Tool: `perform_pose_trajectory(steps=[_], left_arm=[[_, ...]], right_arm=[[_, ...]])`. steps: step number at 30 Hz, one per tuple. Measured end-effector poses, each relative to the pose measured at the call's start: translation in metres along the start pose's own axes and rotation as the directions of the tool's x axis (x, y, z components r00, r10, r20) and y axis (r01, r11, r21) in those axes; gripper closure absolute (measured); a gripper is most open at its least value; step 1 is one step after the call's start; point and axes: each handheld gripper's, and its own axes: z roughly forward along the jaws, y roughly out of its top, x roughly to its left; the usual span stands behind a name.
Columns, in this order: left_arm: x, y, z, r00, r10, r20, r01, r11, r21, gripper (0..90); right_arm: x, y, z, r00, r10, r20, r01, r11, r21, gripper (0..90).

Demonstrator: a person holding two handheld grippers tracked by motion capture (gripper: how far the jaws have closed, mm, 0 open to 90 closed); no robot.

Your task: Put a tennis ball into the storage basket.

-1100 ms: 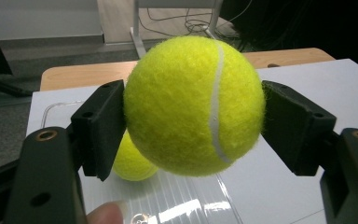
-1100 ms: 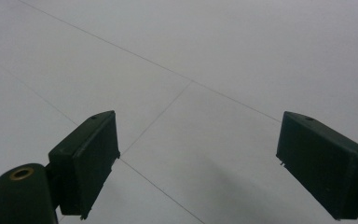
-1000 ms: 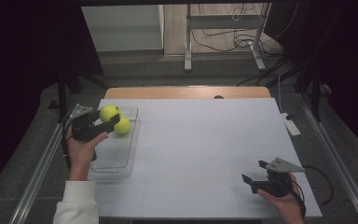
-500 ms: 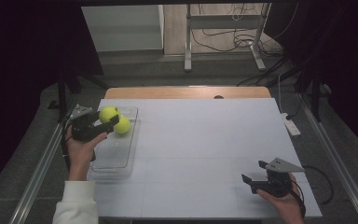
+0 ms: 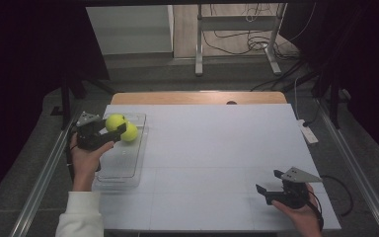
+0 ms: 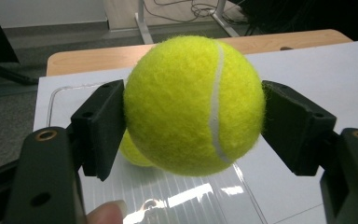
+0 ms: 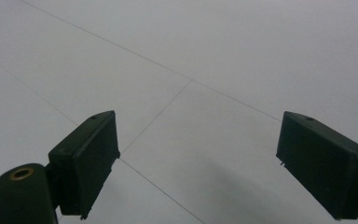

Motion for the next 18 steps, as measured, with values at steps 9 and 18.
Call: perform_pose_trajectory(steps=[9, 18], left_arm=[[0.0012, -0.0018, 0.0028, 1.0000, 0.000, -0.001, 0.000, 0.9998, 0.022, 26.8], [0.0025, -0.0039, 0.0067, 1.0000, 0.004, -0.007, -0.004, 0.9987, 0.050, 26.8]], right_arm=[[0.0001, 0.0000, 0.0000, 1.0000, 0.000, 0.000, 0.000, 1.000, 0.000, 13.2], [0.0004, 0.0001, 0.0002, 1.0000, -0.002, 0.004, 0.002, 1.000, 0.004, 13.2]])
